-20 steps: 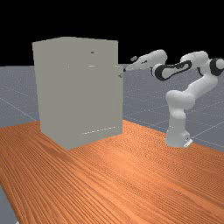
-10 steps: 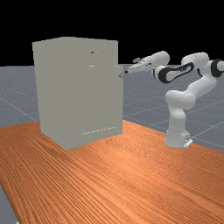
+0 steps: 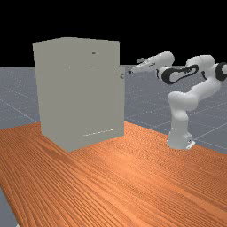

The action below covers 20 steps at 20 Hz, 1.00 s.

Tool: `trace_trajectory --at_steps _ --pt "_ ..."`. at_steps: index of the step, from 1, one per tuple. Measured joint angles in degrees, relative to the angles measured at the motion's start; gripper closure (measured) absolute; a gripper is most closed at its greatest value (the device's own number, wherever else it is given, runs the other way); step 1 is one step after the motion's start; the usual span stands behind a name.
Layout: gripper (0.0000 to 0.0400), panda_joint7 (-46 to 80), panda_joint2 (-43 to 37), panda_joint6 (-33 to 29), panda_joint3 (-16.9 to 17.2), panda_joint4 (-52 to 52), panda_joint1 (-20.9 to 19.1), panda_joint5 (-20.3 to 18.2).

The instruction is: Open the cabinet door

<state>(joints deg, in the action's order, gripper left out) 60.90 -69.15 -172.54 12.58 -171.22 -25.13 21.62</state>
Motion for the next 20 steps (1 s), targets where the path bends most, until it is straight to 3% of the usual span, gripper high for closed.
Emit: trace_trajectory --at_steps 5,10,14,20 --pt "0.0 -0.75 -1.99 1.16 2.1 0.63 -0.77 -0.24" --pt "0.0 -3.2 -1.08 0.84 7.05 3.28 -0.91 -0.3" --pt "0.0 -3.43 0.61 0.18 6.96 3.67 -0.67 -0.04" --pt "0.0 -3.44 10.02 -2.44 7.12 6.94 -1.64 -0.28"
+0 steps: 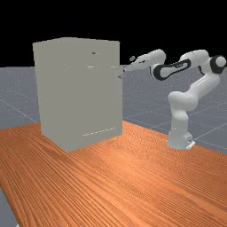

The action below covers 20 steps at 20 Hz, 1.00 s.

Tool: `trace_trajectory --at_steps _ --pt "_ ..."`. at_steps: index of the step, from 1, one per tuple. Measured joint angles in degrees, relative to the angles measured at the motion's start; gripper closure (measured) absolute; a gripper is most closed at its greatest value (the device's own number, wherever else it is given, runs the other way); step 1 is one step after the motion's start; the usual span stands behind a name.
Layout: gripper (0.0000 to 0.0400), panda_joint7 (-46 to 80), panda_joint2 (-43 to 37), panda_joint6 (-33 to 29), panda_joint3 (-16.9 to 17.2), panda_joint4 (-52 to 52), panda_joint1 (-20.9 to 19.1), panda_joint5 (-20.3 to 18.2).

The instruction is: Open the cabinet door

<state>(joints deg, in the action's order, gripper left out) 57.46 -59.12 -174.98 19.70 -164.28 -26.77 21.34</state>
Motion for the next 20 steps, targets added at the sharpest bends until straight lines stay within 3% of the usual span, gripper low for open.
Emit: trace_trajectory --at_steps 5,11,15,20 --pt "0.0 0.62 -0.25 -0.02 -1.28 -0.29 -0.38 -0.76" --pt "0.0 4.96 -3.67 1.1 -8.69 -2.43 -2.19 -2.99" --pt "0.0 5.06 -3.97 3.95 -13.29 -5.86 1.83 -2.12" --pt "0.0 4.43 -8.29 5.84 -12.16 -5.03 2.1 -2.37"
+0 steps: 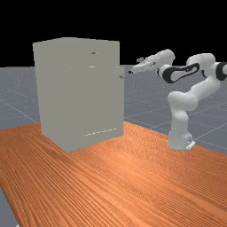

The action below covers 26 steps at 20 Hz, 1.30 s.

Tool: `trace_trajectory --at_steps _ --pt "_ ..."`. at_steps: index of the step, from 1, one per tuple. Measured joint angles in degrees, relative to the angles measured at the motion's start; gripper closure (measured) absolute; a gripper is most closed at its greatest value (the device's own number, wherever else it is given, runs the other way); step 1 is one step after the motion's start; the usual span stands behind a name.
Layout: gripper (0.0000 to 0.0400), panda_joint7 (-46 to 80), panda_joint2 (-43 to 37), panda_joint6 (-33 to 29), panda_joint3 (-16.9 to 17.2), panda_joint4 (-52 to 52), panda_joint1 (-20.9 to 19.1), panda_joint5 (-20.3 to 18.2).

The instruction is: Open the cabinet door

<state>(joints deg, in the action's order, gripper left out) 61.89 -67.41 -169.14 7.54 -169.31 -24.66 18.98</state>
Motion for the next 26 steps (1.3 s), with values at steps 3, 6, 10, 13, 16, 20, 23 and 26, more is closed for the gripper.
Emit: trace_trajectory --at_steps 3,6,10,13,16,20,23,26 --pt "0.0 -2.12 -0.31 -0.47 3.85 0.99 -1.26 0.34" --pt "0.0 -4.06 0.63 -1.45 7.09 1.91 -2.53 0.88" --pt "0.0 -4.93 1.86 -2.13 8.78 2.61 -2.73 1.0" --pt "0.0 -5.45 2.38 -2.7 9.4 3.36 -3.28 1.28" --pt "0.0 -5.84 3.27 -4.32 9.82 3.99 -2.38 1.35" --pt "0.0 -6.4 5.01 -7.21 11.08 4.12 -0.75 1.12" --pt "0.0 -6.56 5.18 -7.79 11.41 4.09 -0.56 0.82" --pt "0.0 -6.27 4.91 -7.47 10.93 3.96 -0.7 0.64"
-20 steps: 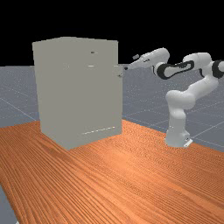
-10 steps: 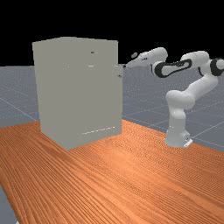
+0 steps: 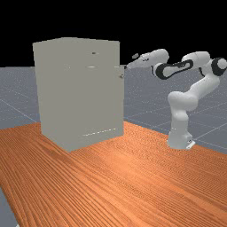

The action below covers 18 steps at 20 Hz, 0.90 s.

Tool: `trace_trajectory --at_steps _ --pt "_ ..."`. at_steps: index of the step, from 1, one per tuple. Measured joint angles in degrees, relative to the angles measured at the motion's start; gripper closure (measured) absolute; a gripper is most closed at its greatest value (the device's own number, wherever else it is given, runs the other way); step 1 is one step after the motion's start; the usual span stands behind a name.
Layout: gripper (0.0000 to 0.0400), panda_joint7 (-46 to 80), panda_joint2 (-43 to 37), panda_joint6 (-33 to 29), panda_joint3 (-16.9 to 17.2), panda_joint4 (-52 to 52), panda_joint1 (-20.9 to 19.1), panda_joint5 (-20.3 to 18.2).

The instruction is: Open the cabinet door

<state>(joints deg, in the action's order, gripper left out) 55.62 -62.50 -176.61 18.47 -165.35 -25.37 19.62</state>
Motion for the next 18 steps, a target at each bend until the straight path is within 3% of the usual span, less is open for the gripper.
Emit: trace_trajectory --at_steps 5,12,18 --pt "0.0 1.47 -0.95 2.06 -1.53 0.09 0.48 -0.79" --pt "0.0 8.69 -2.23 4.8 -15.57 -3.78 3.05 -1.67" --pt "0.0 8.22 -9.74 8.04 -13.99 -1.27 -2.96 -0.88"
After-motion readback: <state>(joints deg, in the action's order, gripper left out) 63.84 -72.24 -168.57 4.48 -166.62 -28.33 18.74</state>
